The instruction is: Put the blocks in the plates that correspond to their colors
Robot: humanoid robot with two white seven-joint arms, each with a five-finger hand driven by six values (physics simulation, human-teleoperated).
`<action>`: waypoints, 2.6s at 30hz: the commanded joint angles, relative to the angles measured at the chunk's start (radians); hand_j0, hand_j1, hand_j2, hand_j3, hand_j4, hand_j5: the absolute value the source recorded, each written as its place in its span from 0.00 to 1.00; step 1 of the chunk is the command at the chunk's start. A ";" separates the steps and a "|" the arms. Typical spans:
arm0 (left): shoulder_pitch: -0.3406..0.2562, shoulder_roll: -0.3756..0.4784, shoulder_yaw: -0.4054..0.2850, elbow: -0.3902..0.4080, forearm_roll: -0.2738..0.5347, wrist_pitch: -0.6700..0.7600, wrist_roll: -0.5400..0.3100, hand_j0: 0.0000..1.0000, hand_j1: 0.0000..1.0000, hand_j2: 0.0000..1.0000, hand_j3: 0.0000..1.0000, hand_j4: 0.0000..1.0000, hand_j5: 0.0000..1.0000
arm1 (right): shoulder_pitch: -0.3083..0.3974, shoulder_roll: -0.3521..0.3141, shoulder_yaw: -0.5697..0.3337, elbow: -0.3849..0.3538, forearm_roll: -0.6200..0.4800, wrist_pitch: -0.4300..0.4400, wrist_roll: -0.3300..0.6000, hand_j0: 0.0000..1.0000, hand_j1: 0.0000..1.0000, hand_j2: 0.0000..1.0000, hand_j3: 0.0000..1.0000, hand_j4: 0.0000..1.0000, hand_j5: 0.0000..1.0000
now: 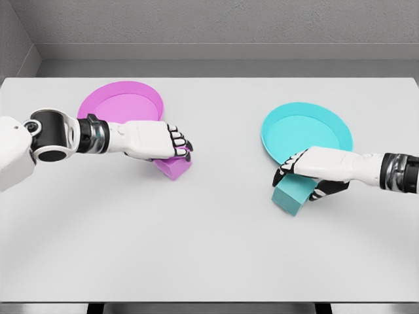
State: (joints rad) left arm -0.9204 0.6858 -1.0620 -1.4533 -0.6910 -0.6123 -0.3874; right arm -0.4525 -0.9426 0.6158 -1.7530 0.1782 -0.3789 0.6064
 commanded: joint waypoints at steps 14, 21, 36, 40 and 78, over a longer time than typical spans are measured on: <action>0.017 0.046 0.103 -0.007 0.085 0.001 0.005 0.43 0.43 0.43 0.43 0.43 0.43 | -0.071 0.030 -0.004 0.000 -0.008 0.006 -0.001 0.52 0.52 0.52 0.52 0.52 0.52; 0.017 0.063 0.103 -0.009 0.148 0.001 0.005 0.44 0.44 0.44 0.44 0.44 0.44 | -0.097 0.028 -0.008 0.000 -0.008 0.005 -0.001 0.52 0.52 0.52 0.52 0.52 0.52; 0.028 0.027 0.224 0.246 0.153 0.001 0.001 0.47 0.47 0.47 0.47 0.47 0.47 | -0.091 0.021 -0.111 0.064 -0.008 0.055 0.001 0.52 0.52 0.52 0.52 0.52 0.52; 0.023 0.006 0.246 0.312 0.137 0.001 -0.004 0.47 0.47 0.47 0.47 0.47 0.47 | -0.095 0.027 -0.113 0.084 -0.006 0.092 0.001 0.52 0.52 0.52 0.52 0.52 0.52; 0.011 0.064 0.361 0.380 0.177 0.001 0.004 1.00 1.00 1.00 1.00 1.00 1.00 | -0.135 0.085 -0.200 0.213 0.020 0.032 0.001 1.00 1.00 1.00 1.00 1.00 1.00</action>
State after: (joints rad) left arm -0.9036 0.7149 -0.7209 -1.0538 -0.5619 -0.6129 -0.3858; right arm -0.5661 -0.8487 0.4627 -1.5393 0.2036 -0.2833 0.6088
